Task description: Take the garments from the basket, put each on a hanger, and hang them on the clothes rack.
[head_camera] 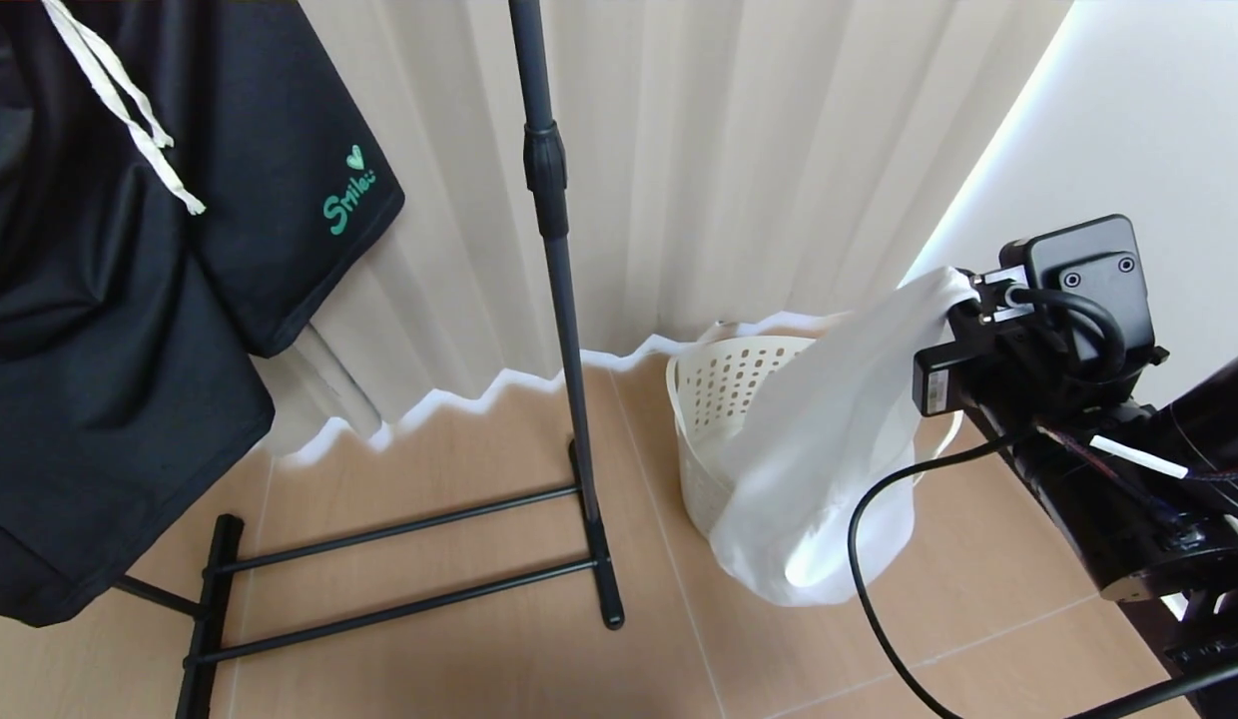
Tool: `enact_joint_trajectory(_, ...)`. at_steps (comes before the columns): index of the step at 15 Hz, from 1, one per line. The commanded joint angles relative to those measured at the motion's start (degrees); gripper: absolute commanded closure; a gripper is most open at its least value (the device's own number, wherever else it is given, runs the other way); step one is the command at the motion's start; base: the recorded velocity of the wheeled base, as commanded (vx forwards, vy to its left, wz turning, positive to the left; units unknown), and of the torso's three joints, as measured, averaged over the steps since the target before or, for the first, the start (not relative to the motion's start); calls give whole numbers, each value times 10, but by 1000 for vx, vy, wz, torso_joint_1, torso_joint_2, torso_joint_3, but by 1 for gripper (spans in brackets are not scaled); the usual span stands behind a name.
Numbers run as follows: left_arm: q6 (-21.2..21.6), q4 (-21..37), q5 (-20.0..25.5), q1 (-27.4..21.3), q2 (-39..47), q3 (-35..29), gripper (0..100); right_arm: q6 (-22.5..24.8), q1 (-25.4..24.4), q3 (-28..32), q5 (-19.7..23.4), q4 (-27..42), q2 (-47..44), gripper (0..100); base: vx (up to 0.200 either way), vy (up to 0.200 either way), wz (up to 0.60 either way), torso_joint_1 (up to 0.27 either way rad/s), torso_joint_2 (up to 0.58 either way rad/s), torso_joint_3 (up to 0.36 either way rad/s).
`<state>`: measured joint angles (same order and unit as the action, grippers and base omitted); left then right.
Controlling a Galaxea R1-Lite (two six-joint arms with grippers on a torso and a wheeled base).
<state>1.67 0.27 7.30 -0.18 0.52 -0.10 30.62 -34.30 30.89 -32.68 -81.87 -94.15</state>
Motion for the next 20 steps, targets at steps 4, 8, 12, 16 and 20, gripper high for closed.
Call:
enact_joint_trajectory(4, 0, 0, 0, 0, 0, 0, 0, 12, 26, -11, 17, 0, 13, 100, 0, 0, 0, 0, 1, 200)
enact_joint_trajectory(8, 0, 0, 0, 0, 0, 0, 0, 14, 27, -16, 18, 0, 25, 100, 0, 0, 0, 29, -228, 2)
enact_joint_trajectory(12, -1, 0, 0, 0, 0, 0, 0, 15, 27, -23, 18, 0, 27, 100, 0, 0, 0, 95, -437, -145)
enact_joint_trajectory(16, 0, 0, 0, 0, 0, 0, 0, 14, 27, -28, 18, 0, 30, 100, 0, 0, 0, 130, -468, -144)
enact_joint_trajectory(20, 0, 0, 0, 0, 0, 0, 0, 15, 27, -29, 18, 0, 30, 100, 0, 0, 0, 166, -497, -236)
